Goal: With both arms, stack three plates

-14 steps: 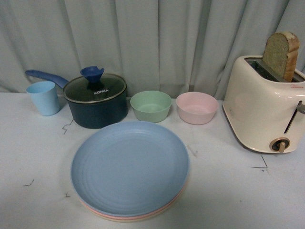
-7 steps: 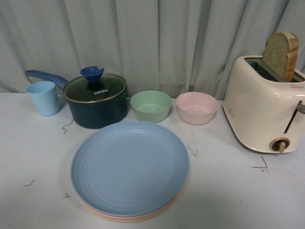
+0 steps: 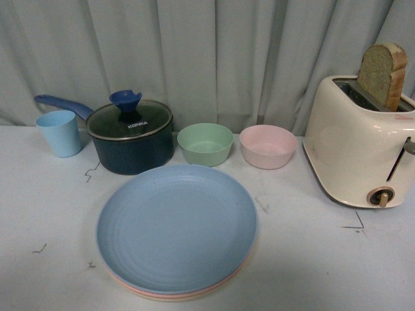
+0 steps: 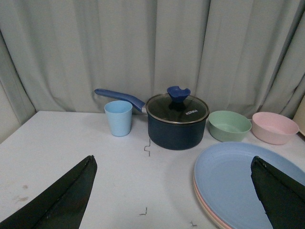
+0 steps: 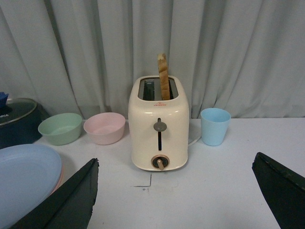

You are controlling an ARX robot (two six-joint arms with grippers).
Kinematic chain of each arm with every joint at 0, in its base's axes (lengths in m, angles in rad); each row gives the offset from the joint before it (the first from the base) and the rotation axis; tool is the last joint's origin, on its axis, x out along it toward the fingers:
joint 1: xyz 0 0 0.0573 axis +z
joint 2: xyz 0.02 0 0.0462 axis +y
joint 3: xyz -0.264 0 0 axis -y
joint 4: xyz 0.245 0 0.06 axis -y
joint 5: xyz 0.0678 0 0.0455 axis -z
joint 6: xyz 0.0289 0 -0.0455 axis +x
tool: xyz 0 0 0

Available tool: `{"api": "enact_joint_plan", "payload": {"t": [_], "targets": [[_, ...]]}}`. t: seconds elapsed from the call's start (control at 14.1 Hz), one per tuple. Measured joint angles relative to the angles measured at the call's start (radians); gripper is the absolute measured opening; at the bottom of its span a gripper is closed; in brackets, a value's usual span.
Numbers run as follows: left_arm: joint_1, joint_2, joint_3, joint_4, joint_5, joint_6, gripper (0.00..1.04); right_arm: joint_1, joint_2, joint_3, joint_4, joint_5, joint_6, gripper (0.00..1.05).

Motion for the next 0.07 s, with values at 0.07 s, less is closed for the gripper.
{"api": "enact_joint_plan", "payload": {"t": [0.07], "targets": [[0.000, 0.000, 0.000, 0.000, 0.000, 0.000, 0.98, 0.000, 0.000, 0.000, 0.000, 0.000, 0.000, 0.98]]}}
